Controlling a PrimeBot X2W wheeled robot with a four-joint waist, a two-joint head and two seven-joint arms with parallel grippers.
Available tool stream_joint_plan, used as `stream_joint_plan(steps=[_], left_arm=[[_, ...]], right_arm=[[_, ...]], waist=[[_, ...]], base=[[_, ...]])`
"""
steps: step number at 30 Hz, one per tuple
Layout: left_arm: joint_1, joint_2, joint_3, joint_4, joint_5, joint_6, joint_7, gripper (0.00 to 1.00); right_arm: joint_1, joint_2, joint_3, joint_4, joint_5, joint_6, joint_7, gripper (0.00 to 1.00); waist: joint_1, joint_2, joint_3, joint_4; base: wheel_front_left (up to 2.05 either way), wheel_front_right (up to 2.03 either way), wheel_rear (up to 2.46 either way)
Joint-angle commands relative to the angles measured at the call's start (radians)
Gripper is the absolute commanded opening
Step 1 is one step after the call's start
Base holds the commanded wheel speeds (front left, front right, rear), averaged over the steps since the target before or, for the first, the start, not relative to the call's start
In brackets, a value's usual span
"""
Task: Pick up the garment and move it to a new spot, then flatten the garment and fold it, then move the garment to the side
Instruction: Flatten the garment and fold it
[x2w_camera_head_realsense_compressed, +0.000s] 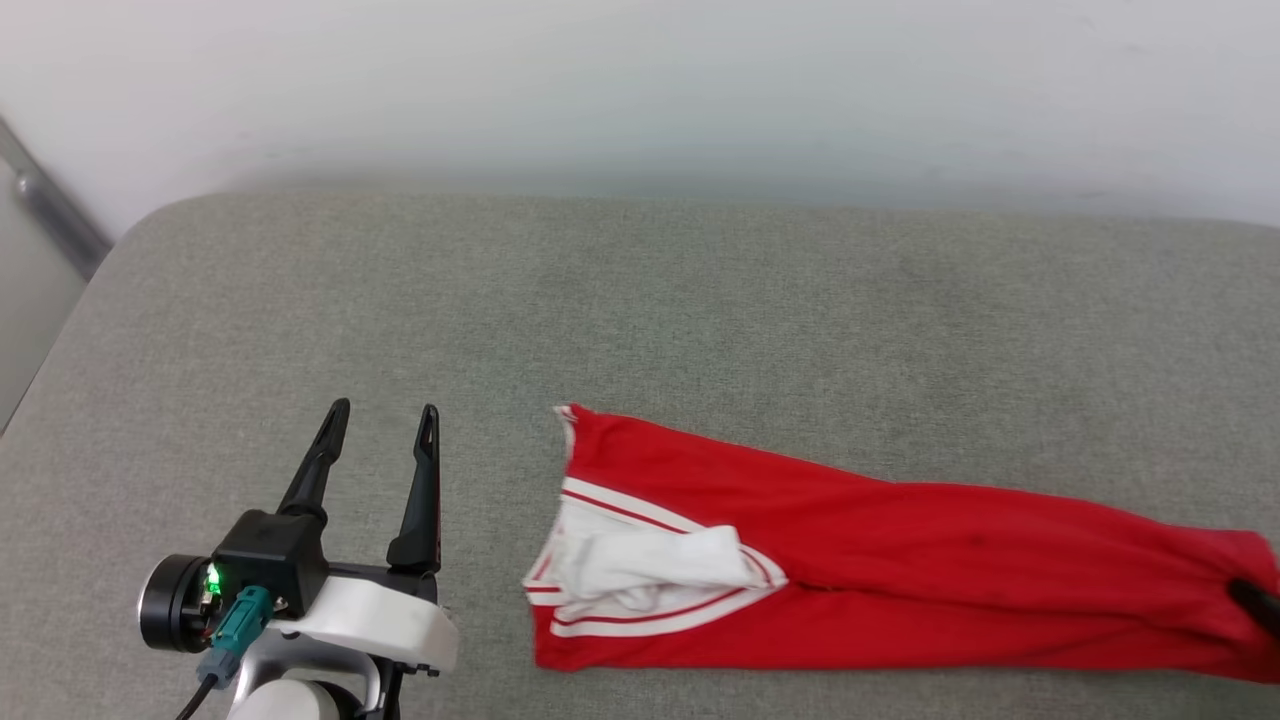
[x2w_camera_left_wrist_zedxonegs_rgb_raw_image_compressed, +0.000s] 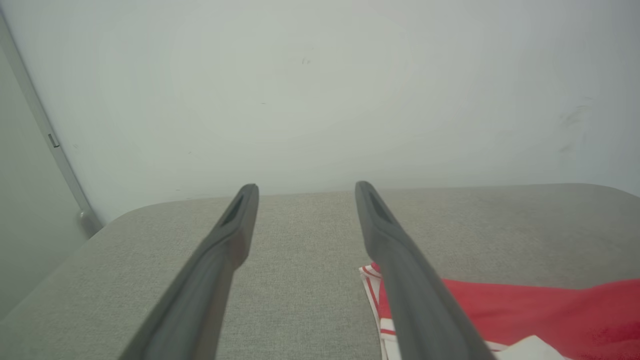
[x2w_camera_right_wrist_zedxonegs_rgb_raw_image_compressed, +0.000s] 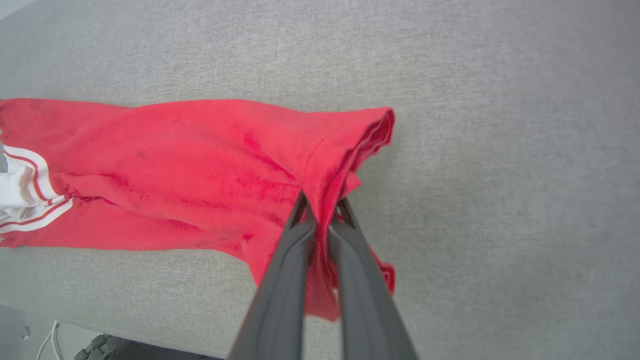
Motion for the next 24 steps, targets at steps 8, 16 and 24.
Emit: stream_joint_plan(steps=[8,16,24], left_arm=[[0.009,-0.007,-0.006,-0.001,-0.011,0.005,-0.003,1.00],[-0.022,-0.028,-0.030,0.021,-0.012,-0.015,-0.010,1.00],[-0.054,-0.051,-0.054,0.038,-0.007,-0.034,-0.020,1.00]], right_arm=[[-0.024,0.151,-0.149,-0.069,0.077,-0.001,0.107,0.00],[-0.134,0.344,-0.205,-0.001,0.371,-0.001,0.375,0.00],[-0.201,0.353,-0.006,0.107,0.518,0.000,0.343,0.00]], waist=[[0.0000,0.0000,-0.002,-0.006],[0.0000,0.0000,0.002,0.047],[0.0000,0.0000,0.033,0.103]], base=[[0.00,0.00,0.00],[0.00,0.00,0.00],[0.00,0.00,0.00]])
